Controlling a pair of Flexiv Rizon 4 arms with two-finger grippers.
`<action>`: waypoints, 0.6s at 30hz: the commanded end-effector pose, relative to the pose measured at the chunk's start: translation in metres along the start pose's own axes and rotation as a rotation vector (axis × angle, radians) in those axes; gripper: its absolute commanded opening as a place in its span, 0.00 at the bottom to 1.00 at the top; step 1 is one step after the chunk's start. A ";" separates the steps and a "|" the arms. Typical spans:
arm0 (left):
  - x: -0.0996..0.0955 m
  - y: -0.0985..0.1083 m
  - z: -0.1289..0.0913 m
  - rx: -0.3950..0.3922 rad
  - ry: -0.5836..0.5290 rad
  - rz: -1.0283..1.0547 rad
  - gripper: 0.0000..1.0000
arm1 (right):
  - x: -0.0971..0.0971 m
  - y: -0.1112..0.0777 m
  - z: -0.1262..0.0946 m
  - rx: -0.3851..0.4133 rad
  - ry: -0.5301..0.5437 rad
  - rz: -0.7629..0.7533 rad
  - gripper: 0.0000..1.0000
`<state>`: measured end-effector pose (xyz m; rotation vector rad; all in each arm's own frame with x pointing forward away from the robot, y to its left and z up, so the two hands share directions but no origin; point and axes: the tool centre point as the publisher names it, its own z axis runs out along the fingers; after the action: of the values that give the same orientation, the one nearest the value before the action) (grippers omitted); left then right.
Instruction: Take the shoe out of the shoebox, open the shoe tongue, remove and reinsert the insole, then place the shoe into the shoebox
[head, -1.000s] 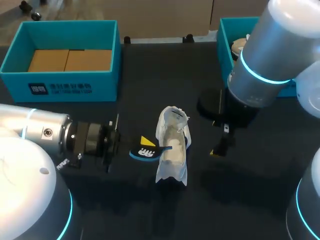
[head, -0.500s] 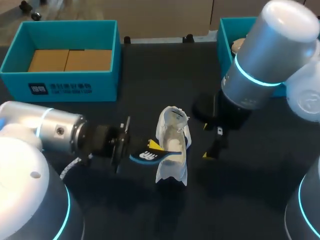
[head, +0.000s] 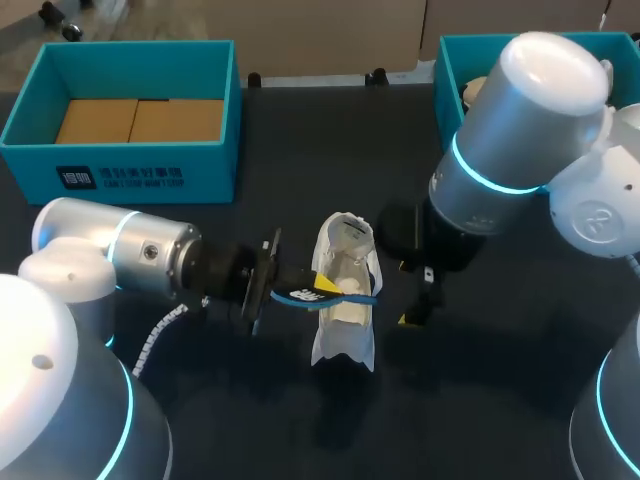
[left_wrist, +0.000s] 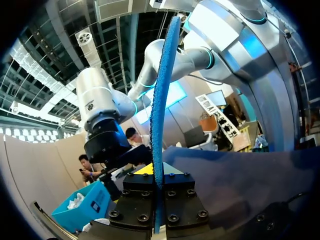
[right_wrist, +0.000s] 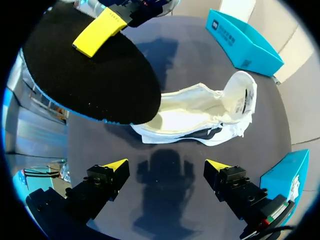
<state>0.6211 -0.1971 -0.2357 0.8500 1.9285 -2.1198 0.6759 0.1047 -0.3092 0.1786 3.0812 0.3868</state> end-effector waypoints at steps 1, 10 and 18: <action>0.002 0.013 0.001 0.034 0.017 0.000 0.00 | -0.006 0.015 0.018 0.016 0.014 0.001 1.00; 0.008 0.023 -0.006 0.041 0.033 0.051 0.00 | -0.019 0.013 0.032 0.014 0.021 0.007 1.00; 0.008 0.029 -0.011 0.053 0.013 0.052 0.00 | -0.017 0.014 0.041 0.007 0.017 -0.005 1.00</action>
<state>0.6312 -0.1891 -0.2620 0.9196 1.8533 -2.1419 0.6970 0.1225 -0.3398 0.1705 3.1045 0.3778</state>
